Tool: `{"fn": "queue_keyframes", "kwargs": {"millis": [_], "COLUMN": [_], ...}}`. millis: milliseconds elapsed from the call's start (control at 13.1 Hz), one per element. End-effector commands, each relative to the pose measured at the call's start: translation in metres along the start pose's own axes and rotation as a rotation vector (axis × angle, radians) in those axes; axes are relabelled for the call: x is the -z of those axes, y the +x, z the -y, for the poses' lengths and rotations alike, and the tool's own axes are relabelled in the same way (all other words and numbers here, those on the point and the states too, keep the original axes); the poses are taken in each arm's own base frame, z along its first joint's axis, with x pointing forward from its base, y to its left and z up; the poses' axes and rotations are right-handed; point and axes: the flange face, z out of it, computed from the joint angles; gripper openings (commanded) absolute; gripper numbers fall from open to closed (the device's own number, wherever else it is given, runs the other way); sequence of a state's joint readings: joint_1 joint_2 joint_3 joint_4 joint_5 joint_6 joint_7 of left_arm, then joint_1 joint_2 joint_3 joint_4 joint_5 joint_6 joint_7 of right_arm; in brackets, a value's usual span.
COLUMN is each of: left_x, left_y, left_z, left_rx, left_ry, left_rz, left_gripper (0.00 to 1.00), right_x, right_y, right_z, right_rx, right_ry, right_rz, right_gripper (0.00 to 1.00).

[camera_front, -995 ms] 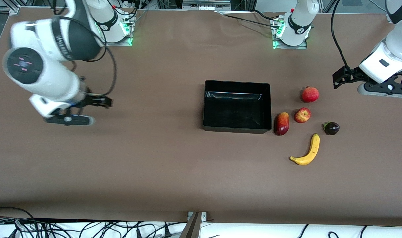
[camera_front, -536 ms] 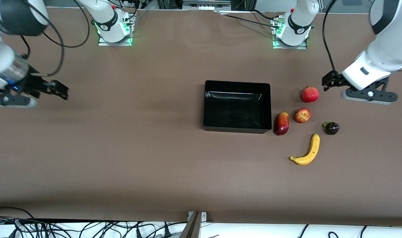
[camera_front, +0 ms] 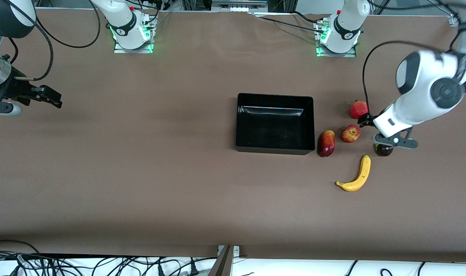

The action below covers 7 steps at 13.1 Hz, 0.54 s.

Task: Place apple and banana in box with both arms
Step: 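Reach the left gripper over the small red-yellow apple, then lower the left gripper and close it on the apple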

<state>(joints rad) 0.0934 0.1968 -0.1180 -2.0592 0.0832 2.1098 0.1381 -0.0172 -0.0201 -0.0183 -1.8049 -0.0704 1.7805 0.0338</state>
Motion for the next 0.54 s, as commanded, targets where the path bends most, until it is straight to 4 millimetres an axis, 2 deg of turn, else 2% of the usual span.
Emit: {"fn": "queue_keyframes", "kwargs": {"millis": [0,153,306,459], "left_x": [-0.044,-0.067,-0.076,-0.093], "left_y": [-0.012,-0.015,-0.015,-0.022], "left_z": [0.004,0.001,0.001,0.000], "left_rx": [-0.145,-0.260,-0.280,-0.275], "left_ry": [0.002,-0.024,-0.050,-0.077], "left_rz": [-0.044,-0.045,-0.038,-0.023], "left_gripper": [1.00,1.00,1.00,1.00], "right_x": [0.007,0.005,0.002,0.001], "right_y": [0.001,-0.001,-0.001,-0.003], "right_z": [0.006,0.003,0.004,0.005], "right_rx": [0.012,0.011,0.016,0.016], "right_ry": [0.009,0.010,0.008,0.008], "right_rz": [-0.002,0.017,0.034,0.048], "right_gripper": [1.00,1.00,1.00,1.00]}}
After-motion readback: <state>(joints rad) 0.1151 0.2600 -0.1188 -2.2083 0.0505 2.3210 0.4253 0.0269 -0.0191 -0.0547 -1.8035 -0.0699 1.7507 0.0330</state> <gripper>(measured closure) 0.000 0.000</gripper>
